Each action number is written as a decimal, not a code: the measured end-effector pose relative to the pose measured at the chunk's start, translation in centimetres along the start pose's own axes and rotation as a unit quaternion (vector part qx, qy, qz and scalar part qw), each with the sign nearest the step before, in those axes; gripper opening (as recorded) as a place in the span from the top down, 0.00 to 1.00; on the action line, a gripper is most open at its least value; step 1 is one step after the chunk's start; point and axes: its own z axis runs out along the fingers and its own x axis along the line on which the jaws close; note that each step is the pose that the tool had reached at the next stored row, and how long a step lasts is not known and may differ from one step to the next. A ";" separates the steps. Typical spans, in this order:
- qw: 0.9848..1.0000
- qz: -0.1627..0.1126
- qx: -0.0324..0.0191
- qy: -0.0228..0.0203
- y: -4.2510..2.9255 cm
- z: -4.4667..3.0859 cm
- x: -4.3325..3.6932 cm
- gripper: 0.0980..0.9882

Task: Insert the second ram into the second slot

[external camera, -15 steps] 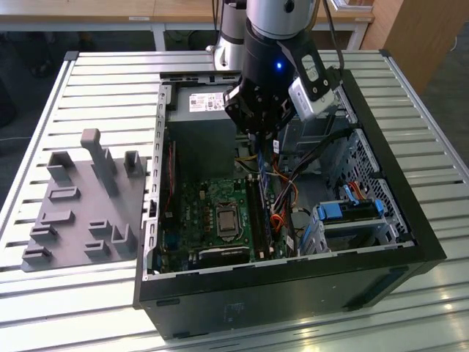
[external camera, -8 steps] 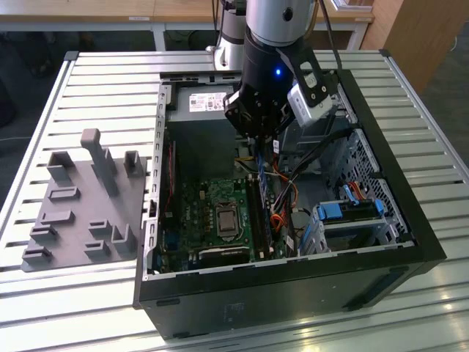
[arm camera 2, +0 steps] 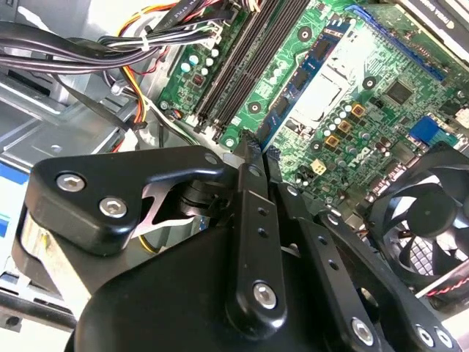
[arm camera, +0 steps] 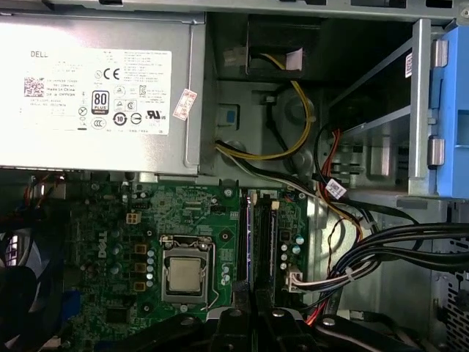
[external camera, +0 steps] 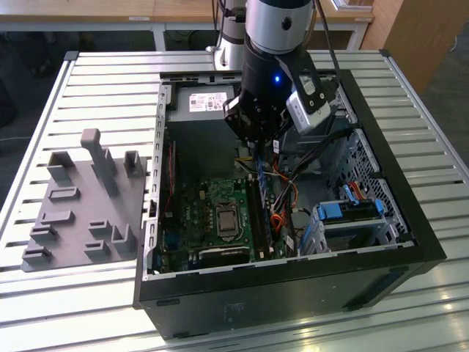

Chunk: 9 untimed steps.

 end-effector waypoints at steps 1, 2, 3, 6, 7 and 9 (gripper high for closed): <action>1.000 0.000 0.000 0.000 -0.01 0.08 0.00 0.96; 1.000 0.000 0.000 0.000 -0.03 0.16 0.00 0.96; 1.000 0.000 0.000 0.000 -0.04 0.24 0.00 0.96; 1.000 0.000 0.000 0.000 -0.07 0.49 0.00 0.96; 1.000 0.000 0.000 0.000 -0.08 0.60 0.01 0.96; 1.000 0.000 0.000 0.000 -0.09 0.81 0.01 0.96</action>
